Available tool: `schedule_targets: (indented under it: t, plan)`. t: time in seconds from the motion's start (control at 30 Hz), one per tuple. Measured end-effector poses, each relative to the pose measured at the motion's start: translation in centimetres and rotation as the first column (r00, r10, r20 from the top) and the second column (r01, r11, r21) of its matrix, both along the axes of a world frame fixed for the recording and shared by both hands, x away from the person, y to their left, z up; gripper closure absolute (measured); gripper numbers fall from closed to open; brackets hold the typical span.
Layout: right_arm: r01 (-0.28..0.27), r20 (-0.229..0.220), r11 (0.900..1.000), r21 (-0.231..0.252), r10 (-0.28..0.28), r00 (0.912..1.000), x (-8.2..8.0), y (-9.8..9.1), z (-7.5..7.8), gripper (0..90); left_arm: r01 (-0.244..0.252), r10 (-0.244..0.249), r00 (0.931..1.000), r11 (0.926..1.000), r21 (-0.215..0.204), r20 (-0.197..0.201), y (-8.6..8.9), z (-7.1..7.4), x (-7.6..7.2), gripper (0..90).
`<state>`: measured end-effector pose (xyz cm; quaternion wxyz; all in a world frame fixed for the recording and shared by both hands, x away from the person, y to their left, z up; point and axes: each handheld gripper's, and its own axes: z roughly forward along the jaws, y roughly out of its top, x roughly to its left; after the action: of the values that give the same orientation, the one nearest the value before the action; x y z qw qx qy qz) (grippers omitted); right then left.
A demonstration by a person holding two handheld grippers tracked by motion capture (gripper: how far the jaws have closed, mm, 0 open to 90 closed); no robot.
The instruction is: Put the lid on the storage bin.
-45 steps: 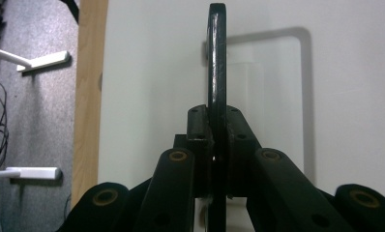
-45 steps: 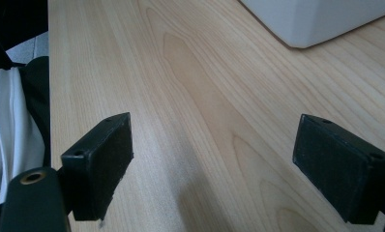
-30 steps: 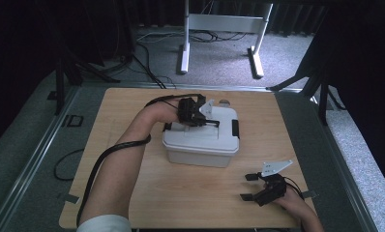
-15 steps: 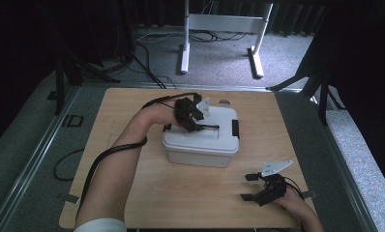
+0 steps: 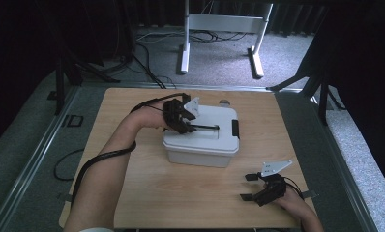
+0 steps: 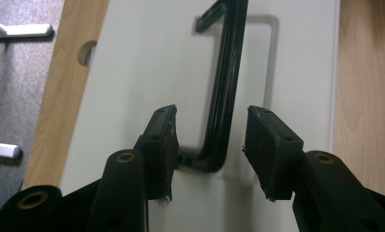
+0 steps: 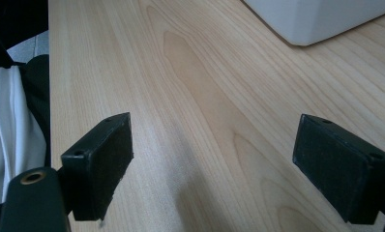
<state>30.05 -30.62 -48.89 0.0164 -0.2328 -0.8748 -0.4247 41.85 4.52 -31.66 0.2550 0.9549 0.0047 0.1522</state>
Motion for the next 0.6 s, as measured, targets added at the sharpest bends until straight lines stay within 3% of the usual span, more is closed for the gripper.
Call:
schedule_targets:
  t: [0.6]
  plan:
    - [0.004,0.002,1.0000,0.000,-0.004,1.0000,0.0,0.0,0.0,13.6,-0.079,0.078,0.9965,0.9965,-0.026,-0.029,4.4,-0.5,-1.3,53.3]
